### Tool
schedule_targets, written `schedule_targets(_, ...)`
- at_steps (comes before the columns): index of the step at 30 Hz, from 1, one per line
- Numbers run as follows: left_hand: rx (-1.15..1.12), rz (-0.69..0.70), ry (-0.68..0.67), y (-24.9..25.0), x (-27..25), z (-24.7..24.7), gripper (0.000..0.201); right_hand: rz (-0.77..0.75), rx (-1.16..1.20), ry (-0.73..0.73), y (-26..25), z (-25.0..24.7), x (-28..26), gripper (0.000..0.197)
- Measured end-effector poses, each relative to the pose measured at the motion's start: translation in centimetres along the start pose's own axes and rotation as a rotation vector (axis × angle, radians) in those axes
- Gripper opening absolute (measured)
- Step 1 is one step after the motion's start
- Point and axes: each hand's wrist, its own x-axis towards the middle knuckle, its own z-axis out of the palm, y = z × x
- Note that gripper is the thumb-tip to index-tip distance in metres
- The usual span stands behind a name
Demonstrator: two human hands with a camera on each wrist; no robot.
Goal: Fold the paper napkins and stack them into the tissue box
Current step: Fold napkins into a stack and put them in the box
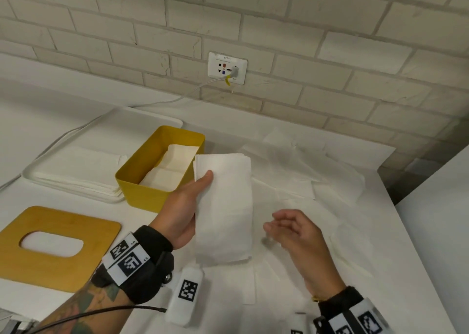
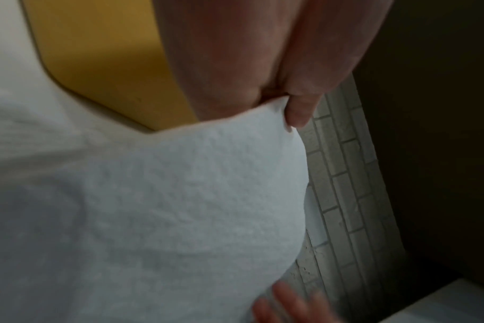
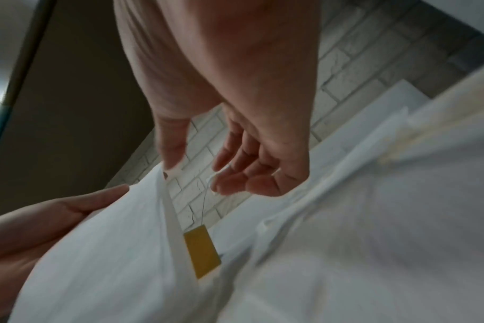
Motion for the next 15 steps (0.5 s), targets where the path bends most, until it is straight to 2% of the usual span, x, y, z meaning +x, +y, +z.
schedule_targets(3,0.080,-0.026,-0.077,-0.1,-0.4,1.2,0.041,-0.052,-0.016,-0.168,-2.2,0.5,0.6,0.059)
schedule_targets(5,0.144,-0.006,-0.111,-0.1,-0.5,2.1,0.044,-0.048,-0.007,-0.273,-2.8,1.8,0.8,0.053)
schedule_targets(8,0.210,0.088,-0.107,0.2,-0.5,2.1,0.045,-0.027,-0.039,-0.276,-2.0,3.3,0.7,0.038)
schedule_targets(13,0.310,0.198,-0.011,0.2,-0.8,0.5,0.038,0.078,-0.089,-0.425,-0.5,3.7,0.3,0.038)
schedule_targets(15,0.342,0.191,0.006,-0.4,-1.0,0.3,0.036,0.058,-0.033,-0.372,-1.1,4.1,0.5,0.032)
